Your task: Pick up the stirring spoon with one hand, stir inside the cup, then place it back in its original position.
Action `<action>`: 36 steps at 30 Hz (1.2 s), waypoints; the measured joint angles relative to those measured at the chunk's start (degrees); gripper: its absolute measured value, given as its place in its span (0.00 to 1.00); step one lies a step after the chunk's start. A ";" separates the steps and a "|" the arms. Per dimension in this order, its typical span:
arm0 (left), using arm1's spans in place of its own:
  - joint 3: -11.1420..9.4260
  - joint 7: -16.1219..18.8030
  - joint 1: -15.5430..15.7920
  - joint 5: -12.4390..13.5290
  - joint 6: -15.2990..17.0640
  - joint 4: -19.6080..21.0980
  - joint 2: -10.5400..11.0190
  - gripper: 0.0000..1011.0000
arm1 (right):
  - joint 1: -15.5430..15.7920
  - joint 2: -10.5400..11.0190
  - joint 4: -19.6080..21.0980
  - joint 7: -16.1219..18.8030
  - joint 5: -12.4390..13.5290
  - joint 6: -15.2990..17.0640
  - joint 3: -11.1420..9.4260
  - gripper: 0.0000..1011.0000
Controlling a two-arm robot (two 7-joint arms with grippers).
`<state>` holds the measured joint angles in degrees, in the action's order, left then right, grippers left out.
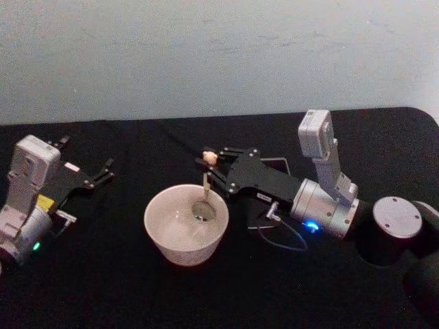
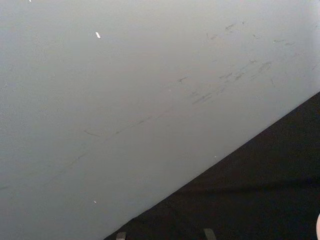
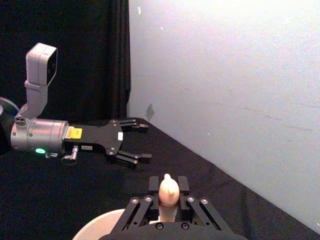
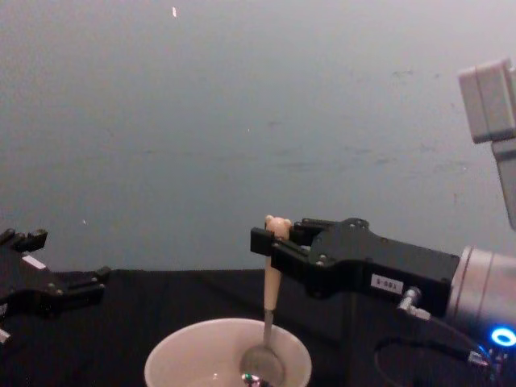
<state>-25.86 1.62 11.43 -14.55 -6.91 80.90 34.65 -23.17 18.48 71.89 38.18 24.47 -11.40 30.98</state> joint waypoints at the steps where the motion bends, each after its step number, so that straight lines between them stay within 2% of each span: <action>1: 0.00 0.00 0.00 0.00 0.00 0.00 0.00 0.99 | 0.11 0.08 0.22 0.02 0.09 0.06 -0.05 0.21; 14: 0.00 0.00 0.00 0.00 0.00 0.00 0.00 0.99 | 1.73 2.59 6.88 1.22 3.25 0.56 -1.79 0.21; 24: 0.00 0.00 0.00 0.00 0.00 0.00 0.00 0.99 | 1.59 6.65 12.42 3.04 6.67 -0.89 -4.65 0.21; 29: 0.00 0.00 0.00 0.00 0.00 0.00 0.00 0.99 | 1.70 8.72 13.80 3.60 8.27 -1.39 -6.32 0.21; 36: 0.00 0.00 0.00 0.00 0.00 0.00 0.00 0.99 | 2.67 11.21 15.09 3.31 9.12 -1.83 -8.07 0.21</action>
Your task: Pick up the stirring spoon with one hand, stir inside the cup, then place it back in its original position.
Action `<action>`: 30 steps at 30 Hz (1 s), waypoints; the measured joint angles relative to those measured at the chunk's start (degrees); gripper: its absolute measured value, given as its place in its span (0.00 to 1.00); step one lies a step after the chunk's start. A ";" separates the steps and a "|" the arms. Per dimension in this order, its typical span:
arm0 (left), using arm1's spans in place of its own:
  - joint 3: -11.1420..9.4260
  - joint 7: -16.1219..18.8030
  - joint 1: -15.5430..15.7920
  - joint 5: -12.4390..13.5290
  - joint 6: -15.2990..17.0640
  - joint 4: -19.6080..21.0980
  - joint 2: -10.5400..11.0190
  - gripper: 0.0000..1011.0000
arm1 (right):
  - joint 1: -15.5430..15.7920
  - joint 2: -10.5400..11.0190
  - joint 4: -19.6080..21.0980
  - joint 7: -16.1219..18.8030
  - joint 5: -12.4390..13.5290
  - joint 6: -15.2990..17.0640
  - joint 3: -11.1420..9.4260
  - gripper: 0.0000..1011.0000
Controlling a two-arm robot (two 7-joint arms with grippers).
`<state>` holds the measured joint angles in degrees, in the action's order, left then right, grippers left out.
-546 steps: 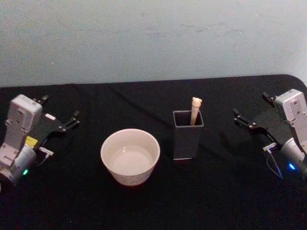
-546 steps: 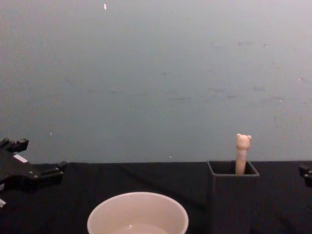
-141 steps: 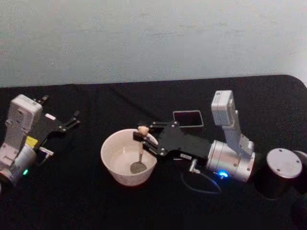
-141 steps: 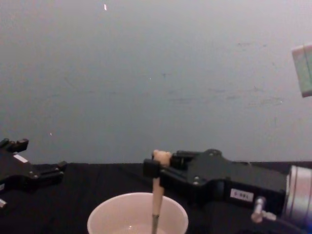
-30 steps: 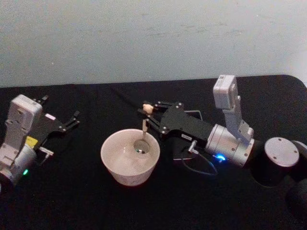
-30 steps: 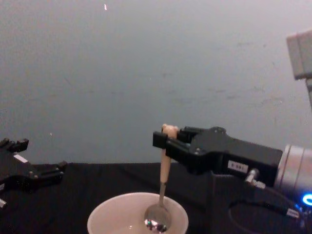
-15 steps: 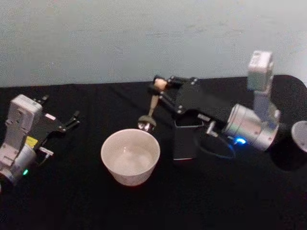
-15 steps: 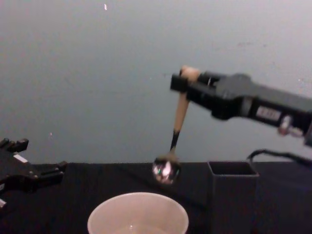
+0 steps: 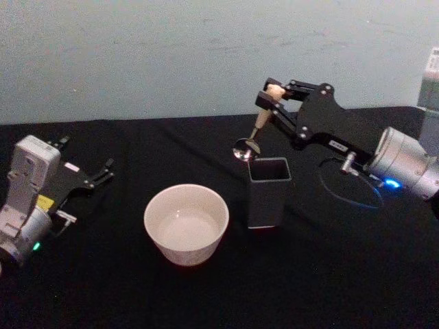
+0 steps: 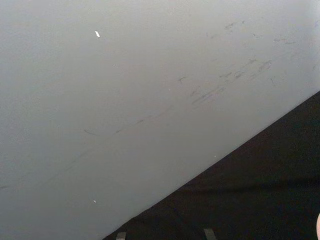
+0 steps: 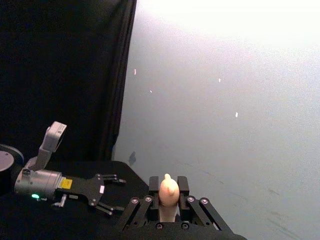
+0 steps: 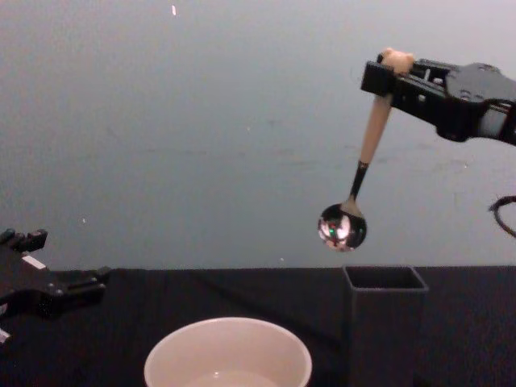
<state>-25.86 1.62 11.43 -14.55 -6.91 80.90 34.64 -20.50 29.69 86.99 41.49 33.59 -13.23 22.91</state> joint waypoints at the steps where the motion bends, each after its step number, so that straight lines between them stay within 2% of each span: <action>1: 0.00 0.00 0.00 0.00 0.00 0.00 0.00 0.99 | 0.18 0.22 0.18 -0.06 0.03 0.00 -0.14 0.21; 6: 0.00 0.00 0.00 0.00 0.00 0.00 0.00 0.99 | 1.66 1.77 1.35 -0.89 0.30 0.42 -0.98 0.21; 14: 0.00 0.00 0.00 0.00 0.00 0.00 0.00 0.99 | 3.10 2.87 1.96 -1.90 0.22 1.33 -1.51 0.21; 30: 0.00 0.00 0.00 0.00 0.00 0.00 0.00 0.99 | 3.04 1.81 -1.03 -3.55 -1.63 3.06 -0.91 0.21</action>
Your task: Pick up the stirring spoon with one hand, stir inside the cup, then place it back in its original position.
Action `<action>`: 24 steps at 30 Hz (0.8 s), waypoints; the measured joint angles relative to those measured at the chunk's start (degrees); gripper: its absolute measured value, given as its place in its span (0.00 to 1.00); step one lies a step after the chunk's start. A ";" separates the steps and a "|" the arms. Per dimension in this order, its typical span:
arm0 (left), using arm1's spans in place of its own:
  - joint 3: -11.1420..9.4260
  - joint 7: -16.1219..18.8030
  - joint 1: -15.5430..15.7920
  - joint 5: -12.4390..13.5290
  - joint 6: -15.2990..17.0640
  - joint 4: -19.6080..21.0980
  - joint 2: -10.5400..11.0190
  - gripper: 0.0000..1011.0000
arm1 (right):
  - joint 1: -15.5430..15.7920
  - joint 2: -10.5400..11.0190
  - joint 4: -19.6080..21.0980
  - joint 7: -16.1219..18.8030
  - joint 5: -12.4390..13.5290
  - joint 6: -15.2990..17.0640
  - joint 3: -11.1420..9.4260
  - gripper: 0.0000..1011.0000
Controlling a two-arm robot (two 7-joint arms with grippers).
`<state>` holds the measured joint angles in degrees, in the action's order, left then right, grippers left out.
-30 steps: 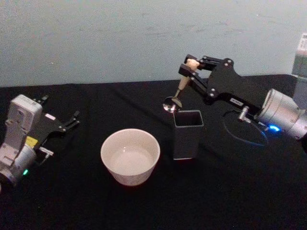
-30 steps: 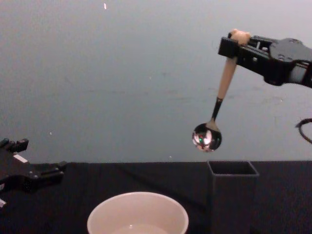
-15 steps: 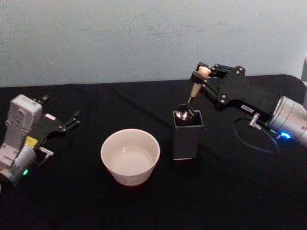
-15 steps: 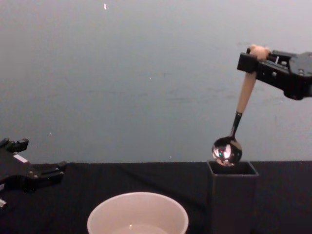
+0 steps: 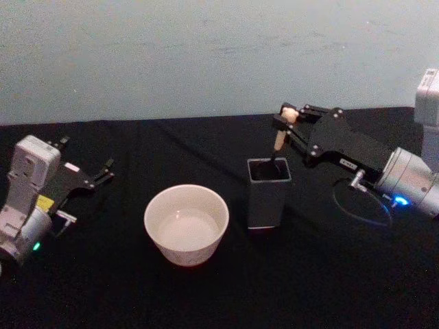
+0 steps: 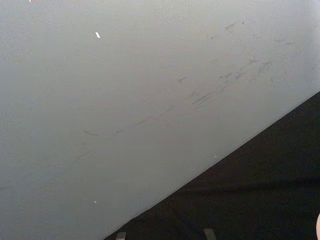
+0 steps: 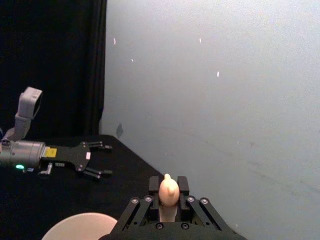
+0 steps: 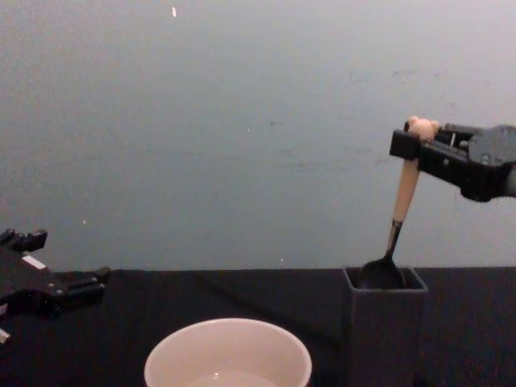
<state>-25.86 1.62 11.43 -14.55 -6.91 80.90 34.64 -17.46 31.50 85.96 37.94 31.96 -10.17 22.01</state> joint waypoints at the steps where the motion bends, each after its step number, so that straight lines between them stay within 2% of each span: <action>1: 0.00 0.00 0.00 0.00 0.00 0.00 0.00 0.99 | 0.00 -0.11 -0.18 -0.06 -0.04 0.16 0.07 0.21; 15: 0.00 0.00 0.00 0.00 0.00 0.00 0.00 0.99 | 0.02 -3.20 -4.09 -2.88 -0.63 2.47 0.88 0.21; 24: 0.00 0.00 0.00 0.00 0.00 0.00 0.00 0.99 | 0.21 -4.03 -5.31 -3.56 -1.36 3.38 1.35 0.21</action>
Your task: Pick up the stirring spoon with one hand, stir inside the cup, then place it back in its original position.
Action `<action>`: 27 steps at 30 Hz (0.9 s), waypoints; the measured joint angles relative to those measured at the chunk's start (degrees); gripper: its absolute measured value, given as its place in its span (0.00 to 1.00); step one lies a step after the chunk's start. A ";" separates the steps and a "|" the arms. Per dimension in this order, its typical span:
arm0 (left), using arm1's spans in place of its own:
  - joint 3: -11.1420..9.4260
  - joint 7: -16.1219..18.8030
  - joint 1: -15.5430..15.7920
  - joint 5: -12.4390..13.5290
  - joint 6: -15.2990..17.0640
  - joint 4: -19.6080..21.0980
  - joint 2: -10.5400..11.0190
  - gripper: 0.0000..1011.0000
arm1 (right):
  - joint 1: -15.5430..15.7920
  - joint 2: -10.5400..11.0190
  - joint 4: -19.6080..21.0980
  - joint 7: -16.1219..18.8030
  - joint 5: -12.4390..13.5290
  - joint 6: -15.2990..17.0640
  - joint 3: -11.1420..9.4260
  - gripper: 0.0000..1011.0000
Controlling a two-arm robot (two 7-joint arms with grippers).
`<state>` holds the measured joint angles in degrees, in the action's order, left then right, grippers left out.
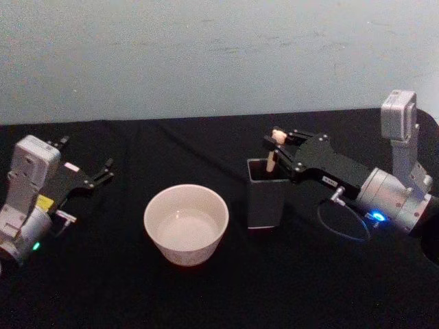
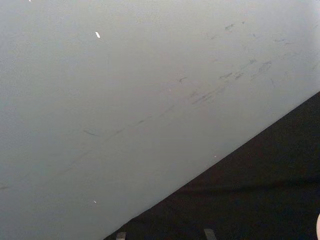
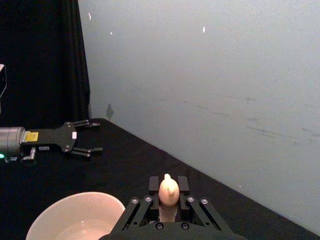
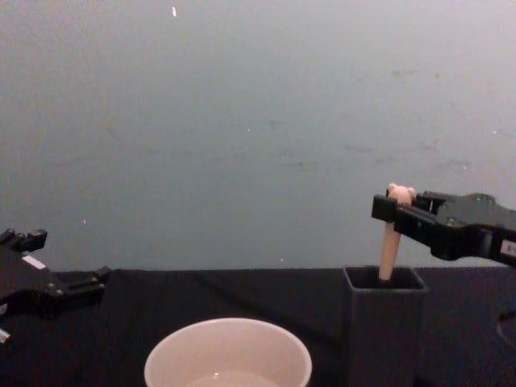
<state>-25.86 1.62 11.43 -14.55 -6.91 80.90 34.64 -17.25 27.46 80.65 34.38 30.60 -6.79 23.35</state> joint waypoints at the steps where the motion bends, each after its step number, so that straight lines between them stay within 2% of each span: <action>1: 0.00 0.00 0.00 0.00 0.00 0.00 0.00 0.99 | 0.02 -0.04 -0.09 -0.03 -0.09 0.04 0.03 0.21; 27: 0.00 0.00 0.00 0.00 0.00 0.00 0.00 0.99 | 0.86 -1.21 -1.02 -2.50 -2.31 1.94 0.06 0.21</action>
<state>-25.86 1.62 11.43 -14.55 -6.91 80.90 34.65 -16.39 26.25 79.63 31.88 28.29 -4.85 23.42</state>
